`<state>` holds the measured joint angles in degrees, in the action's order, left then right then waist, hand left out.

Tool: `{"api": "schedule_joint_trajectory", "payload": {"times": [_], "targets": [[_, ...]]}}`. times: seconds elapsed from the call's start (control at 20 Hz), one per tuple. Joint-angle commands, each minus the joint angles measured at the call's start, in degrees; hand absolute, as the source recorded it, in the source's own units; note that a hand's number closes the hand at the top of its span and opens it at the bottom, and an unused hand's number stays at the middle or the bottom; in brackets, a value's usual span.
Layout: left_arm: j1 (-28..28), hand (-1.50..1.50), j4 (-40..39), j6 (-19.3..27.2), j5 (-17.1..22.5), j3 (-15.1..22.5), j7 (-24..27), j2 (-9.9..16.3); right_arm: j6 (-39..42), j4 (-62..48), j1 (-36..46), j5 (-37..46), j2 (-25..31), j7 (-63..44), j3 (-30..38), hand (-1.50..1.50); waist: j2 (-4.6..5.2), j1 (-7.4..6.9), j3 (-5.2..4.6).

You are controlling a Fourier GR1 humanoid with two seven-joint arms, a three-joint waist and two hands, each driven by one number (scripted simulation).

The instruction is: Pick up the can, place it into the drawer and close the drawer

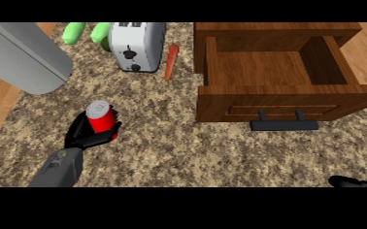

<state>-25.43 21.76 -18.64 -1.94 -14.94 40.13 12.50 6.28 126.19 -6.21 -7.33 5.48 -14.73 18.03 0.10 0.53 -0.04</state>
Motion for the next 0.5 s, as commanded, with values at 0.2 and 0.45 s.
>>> {"api": "schedule_joint_trajectory", "payload": {"times": [0.2, 0.45], "targets": [[-5.12, 1.5, 1.44, 2.0, 1.61, 0.25, -2.72, -3.57, -2.86, 3.74, 2.96, 1.84, 0.49, -6.28, -1.03, -1.5, -0.07, -0.2, 0.01], [-10.56, 1.5, 0.58, 17.02, 4.31, -3.47, -4.8, -10.81, -0.39, 3.45, -0.79, -0.01, -0.62, -1.43, 0.23, -1.5, 0.04, 0.57, 0.0]]}}
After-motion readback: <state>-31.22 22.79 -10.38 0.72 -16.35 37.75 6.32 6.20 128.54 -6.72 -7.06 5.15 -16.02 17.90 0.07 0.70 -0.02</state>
